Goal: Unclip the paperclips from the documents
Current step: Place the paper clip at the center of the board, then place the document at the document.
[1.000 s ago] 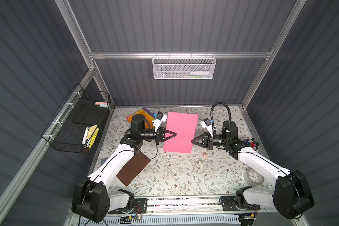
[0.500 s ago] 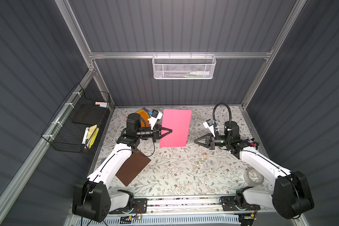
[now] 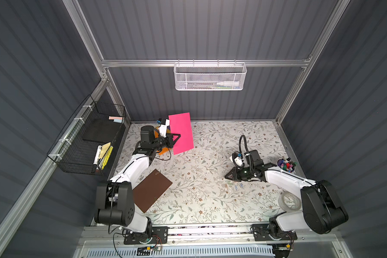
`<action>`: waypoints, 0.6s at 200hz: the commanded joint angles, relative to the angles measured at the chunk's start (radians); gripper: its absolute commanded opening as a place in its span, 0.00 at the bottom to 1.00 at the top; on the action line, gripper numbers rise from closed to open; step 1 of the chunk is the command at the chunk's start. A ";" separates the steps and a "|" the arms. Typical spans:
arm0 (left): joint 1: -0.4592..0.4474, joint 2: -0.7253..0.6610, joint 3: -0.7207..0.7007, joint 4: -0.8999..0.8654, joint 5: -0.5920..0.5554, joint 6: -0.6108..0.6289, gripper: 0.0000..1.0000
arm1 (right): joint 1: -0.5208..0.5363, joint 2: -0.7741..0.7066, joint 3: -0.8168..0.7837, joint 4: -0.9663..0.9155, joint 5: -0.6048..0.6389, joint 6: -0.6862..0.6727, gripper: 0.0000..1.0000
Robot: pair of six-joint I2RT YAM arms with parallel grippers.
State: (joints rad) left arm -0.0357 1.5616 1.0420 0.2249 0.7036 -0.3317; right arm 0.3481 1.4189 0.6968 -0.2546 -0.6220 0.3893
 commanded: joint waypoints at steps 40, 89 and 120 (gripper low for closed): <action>0.144 0.292 0.145 0.082 -0.101 -0.072 0.00 | 0.034 0.045 0.083 -0.181 0.186 0.010 0.20; 0.212 0.454 0.221 0.016 -0.153 -0.067 0.00 | 0.060 0.015 0.140 -0.267 0.220 -0.019 0.47; 0.240 0.478 0.229 -0.035 -0.226 -0.077 0.00 | 0.060 -0.017 0.165 -0.289 0.224 -0.023 0.52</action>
State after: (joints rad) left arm 0.1879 2.0327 1.2327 0.2462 0.5472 -0.3962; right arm 0.4049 1.4307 0.8265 -0.4896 -0.4198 0.3756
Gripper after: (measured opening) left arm 0.053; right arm 0.509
